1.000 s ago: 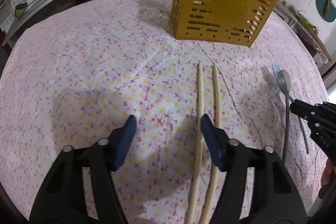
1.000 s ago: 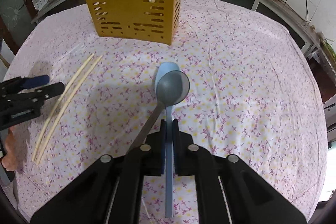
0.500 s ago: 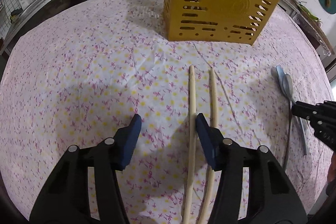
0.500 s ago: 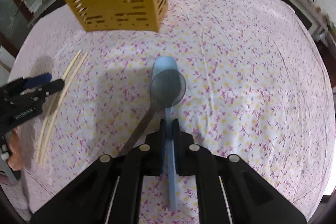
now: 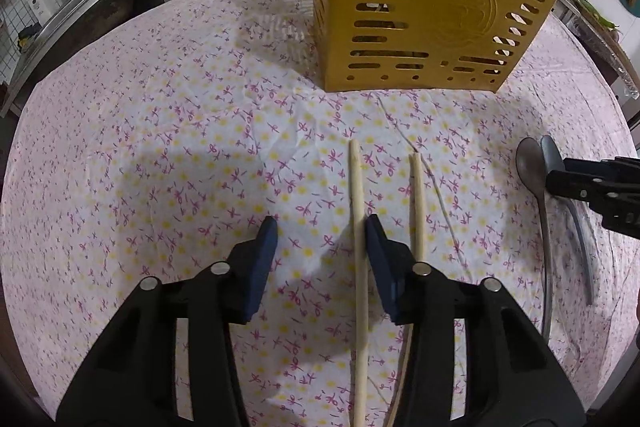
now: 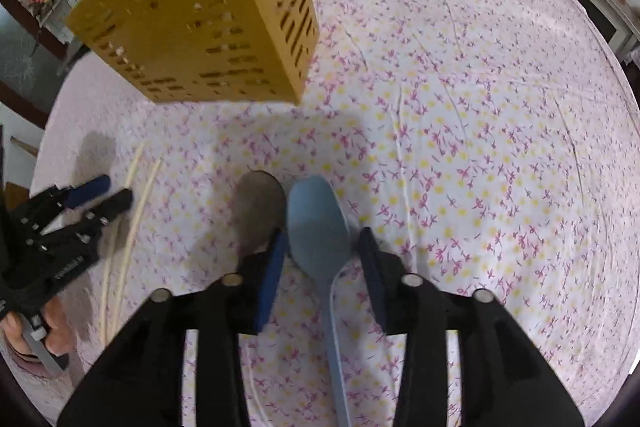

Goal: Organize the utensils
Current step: 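Grasp the light-blue spoon with the right tool while the left tool grasps a chopstick, then lift the blue spoon and chopstick and lower both into the yellow caddy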

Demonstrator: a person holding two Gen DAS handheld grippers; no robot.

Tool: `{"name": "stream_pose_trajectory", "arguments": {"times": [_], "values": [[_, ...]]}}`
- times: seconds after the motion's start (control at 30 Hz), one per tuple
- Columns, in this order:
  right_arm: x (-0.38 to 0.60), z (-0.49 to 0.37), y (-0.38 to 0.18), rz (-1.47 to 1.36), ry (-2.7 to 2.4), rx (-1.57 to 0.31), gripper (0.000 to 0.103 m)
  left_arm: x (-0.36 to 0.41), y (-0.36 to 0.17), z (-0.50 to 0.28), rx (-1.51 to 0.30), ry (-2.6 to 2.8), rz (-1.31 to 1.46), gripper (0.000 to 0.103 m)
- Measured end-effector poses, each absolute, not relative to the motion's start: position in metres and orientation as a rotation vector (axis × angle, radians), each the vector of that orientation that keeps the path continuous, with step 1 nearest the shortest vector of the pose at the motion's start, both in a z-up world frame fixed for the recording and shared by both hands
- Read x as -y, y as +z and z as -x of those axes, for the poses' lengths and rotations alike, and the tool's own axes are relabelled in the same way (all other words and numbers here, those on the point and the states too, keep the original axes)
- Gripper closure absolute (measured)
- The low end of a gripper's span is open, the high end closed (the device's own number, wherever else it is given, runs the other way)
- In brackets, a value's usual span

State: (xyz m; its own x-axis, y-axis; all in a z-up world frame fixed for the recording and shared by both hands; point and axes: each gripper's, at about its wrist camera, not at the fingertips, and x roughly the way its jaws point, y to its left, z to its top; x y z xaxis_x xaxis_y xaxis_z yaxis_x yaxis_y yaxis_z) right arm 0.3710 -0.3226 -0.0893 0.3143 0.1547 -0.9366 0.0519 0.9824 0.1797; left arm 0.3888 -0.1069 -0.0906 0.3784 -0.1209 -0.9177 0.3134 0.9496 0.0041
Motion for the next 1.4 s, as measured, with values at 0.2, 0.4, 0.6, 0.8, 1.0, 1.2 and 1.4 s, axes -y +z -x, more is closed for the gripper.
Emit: {"name": "stream_pose_trajectory", "arguments": {"times": [0.2,0.4,0.6,0.8,1.0,1.2,1.4], "values": [[0.321,-0.372,-0.088,-0.158,0.068,-1.241,0.073,0.109,-0.091,-0.4,-1.155,-0.28,-0.204,0.064],[0.315,-0.355,-0.081,-0.134,0.053,-1.226,0.073,0.11,-0.087,-0.407,-1.17,-0.29,-0.198,0.092],[0.336,-0.339,-0.072,-0.175,0.041,-1.188,0.073,0.096,-0.084,-0.395,-1.171,-0.289,-0.159,0.098],[0.344,-0.314,-0.054,-0.207,0.044,-1.076,0.098,0.087,-0.069,-0.376,-1.078,-0.296,-0.136,0.098],[0.34,-0.31,-0.048,-0.221,0.035,-1.014,0.098,0.075,-0.052,-0.362,-0.998,-0.276,-0.085,0.098],[0.334,-0.321,-0.052,-0.189,0.063,-1.068,0.097,0.069,-0.044,-0.356,-0.991,-0.283,-0.069,0.099],[0.338,-0.327,-0.062,-0.191,0.033,-1.102,0.047,0.066,-0.051,-0.357,-1.001,-0.28,-0.067,0.098]]}}
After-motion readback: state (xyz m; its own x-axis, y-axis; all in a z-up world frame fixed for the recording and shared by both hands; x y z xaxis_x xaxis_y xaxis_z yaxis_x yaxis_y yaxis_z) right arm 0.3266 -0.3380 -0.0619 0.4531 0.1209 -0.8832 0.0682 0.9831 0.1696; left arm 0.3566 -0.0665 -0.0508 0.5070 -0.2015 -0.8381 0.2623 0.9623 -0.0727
